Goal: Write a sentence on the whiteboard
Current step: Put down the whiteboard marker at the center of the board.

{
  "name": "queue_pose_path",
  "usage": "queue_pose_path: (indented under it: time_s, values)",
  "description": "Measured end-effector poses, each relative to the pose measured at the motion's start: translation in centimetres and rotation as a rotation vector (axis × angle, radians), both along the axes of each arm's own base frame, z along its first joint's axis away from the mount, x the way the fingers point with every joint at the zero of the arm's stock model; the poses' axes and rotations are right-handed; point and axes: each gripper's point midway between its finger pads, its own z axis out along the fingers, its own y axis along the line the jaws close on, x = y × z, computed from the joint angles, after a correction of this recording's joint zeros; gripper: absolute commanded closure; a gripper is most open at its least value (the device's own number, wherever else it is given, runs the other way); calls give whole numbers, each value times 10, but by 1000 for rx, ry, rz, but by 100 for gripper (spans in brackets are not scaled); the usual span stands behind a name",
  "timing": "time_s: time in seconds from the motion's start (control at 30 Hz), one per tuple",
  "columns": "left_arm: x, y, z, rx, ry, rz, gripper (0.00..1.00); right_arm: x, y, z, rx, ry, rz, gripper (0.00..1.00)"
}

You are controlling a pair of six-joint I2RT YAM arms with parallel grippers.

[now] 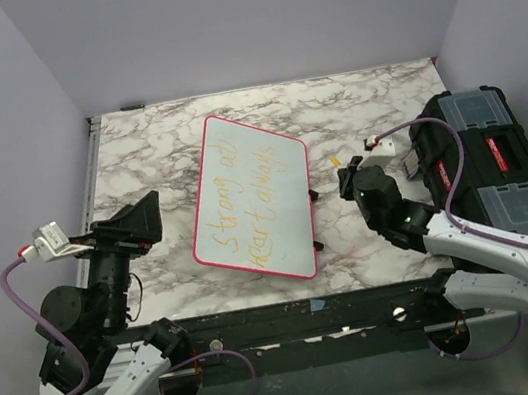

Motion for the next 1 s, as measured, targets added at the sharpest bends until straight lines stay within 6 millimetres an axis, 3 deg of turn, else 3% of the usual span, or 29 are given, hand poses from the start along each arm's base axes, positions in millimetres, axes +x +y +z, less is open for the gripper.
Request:
queue_pose_path:
  time_s: [0.13,0.37,0.5,0.63,0.77,0.9,1.0]
  values:
    - [-5,11,-7,133,-17,33,2,-2,-3,-19,3,38,-1,99]
    - [3,19,-51,367,69,88,2,-4,-11,-54,-24,102,-18,99]
    - [6,29,-81,465,104,135,2,-9,-15,-66,-30,123,-22,90]
    - [4,39,-99,522,98,172,2,-10,-14,-69,-22,126,-20,82]
    - [5,42,-104,567,101,185,1,-12,-16,-74,-19,131,-21,74]
    - [6,43,-103,597,94,191,2,-15,-18,-79,-20,139,-23,52]
    - [8,42,-107,622,95,192,2,-14,-19,-77,-13,135,-27,44]
